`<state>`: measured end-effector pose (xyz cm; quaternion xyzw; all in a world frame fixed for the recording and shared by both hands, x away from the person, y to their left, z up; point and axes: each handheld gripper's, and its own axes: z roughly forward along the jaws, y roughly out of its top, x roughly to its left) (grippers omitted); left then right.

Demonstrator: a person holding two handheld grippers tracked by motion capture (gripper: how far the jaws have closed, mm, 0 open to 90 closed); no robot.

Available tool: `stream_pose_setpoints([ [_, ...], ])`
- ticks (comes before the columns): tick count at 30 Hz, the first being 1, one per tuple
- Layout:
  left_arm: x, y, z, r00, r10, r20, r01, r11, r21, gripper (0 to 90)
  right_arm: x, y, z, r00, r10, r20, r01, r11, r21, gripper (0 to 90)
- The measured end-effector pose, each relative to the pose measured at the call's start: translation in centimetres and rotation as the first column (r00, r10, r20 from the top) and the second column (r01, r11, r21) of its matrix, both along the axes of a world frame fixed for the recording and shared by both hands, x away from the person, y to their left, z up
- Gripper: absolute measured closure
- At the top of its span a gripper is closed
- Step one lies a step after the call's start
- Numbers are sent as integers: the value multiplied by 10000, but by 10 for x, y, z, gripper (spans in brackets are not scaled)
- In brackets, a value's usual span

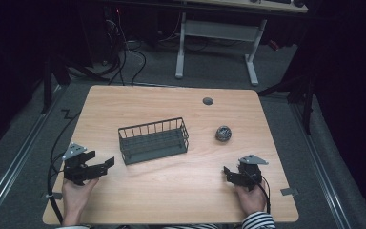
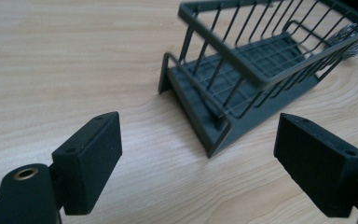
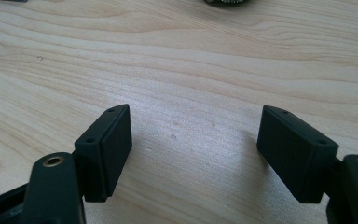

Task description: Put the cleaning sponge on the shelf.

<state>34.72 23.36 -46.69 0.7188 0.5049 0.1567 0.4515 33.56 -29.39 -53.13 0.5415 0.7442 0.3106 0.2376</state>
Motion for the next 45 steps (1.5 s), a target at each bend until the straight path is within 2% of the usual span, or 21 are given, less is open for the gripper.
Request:
stream_pose_setpoints([
  [5,6,-4,9,10000,-70,36,70,10000,67,158,0,0,0,9999,103,24,-103,9999,17,286],
  [11,18,-12,20,9999,-143,45,143,9999,-46,173,0,0,0,9999,134,26,-134,9999,20,295],
  [15,29,-17,25,9999,-128,10,128,9998,121,190,-1,0,0,9999,124,19,-125,9999,28,296],
  [16,35,-21,26,9998,-159,-82,161,9995,280,195,0,0,0,9999,142,29,-142,9999,15,296],
  [17,35,-21,26,9998,-159,-82,161,9995,280,199,0,0,0,9999,142,29,-142,9999,15,296],
  [20,47,-27,26,9995,-177,-258,194,9976,662,233,-1,0,0,9999,129,21,-129,9999,25,296],
  [28,59,-35,21,9993,-184,-329,215,9951,963,317,-1,0,0,9998,180,25,-180,9998,49,309],
  [31,60,-36,19,9992,-222,-319,252,9952,945,344,-1,0,0,9998,179,26,-179,9998,48,309],
  [34,64,-40,16,9987,-329,-378,356,9965,758,371,-1,0,0,9998,179,26,-179,9998,49,309],
  [45,69,-49,9,9977,-458,-498,501,9947,893,502,-1,1,0,9998,182,20,-182,9998,46,308],
])
